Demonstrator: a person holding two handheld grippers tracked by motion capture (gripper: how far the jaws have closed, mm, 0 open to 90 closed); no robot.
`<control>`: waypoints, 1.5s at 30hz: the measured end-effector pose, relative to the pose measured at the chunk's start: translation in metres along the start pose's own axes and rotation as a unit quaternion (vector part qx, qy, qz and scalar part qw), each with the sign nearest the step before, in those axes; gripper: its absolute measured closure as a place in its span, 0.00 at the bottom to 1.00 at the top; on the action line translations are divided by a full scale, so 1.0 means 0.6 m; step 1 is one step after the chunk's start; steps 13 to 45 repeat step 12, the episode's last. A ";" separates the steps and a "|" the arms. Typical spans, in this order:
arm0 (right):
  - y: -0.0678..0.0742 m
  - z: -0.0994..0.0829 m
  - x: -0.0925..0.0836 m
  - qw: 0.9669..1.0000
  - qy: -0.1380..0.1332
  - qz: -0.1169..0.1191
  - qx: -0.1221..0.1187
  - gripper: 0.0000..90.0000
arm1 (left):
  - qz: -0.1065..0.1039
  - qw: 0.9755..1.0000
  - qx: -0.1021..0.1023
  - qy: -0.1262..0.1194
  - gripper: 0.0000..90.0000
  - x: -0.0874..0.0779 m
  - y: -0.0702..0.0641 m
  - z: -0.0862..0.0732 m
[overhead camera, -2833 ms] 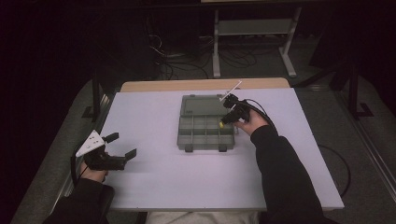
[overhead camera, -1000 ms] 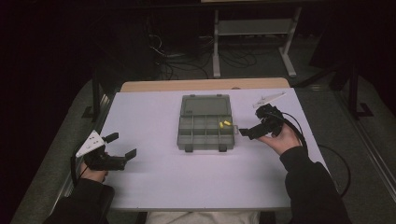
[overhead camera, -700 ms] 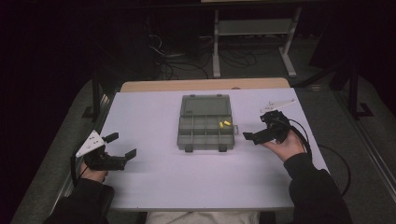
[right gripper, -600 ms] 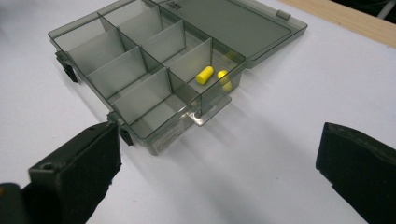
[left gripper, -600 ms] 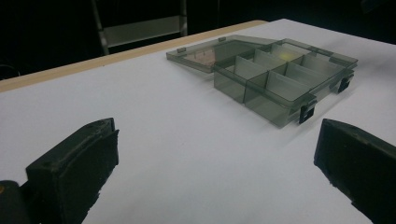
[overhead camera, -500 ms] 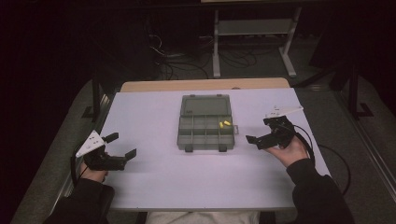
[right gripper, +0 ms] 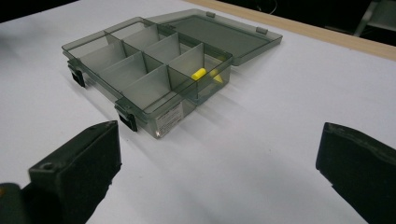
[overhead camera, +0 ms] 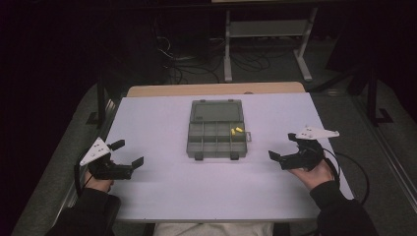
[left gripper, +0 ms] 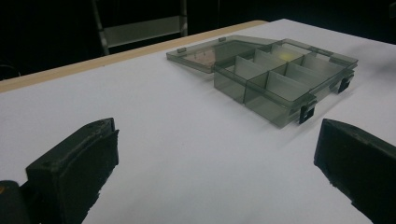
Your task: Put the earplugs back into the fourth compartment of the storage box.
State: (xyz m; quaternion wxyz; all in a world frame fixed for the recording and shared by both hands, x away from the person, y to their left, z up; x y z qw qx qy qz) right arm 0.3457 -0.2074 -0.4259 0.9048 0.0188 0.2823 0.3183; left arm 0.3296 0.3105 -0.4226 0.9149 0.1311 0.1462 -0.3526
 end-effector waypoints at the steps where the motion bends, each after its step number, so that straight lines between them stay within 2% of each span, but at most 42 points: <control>1: 0.000 -0.003 -0.002 1.000 -0.002 0.001 0.001 0.00 | 0.000 1.000 0.000 0.000 0.00 0.000 0.000 0.000; 12: -0.002 -0.029 -0.011 1.000 -0.008 0.002 0.007 0.00 | 0.000 1.000 0.000 -0.001 0.00 0.000 0.000 0.000; 45: -0.002 -0.029 -0.011 1.000 -0.008 0.002 0.007 0.00 | 0.000 1.000 0.000 -0.001 0.00 0.000 0.000 0.000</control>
Point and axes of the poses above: each handheld gripper's, and its own axes: x roughly forward along the jaws, z roughly out of its top, y roughly to its left, the point moved 5 cm from there along x, roughly forward along the jaws, and after that the axes turned 9 degrees about x, right-handed, at the moved point
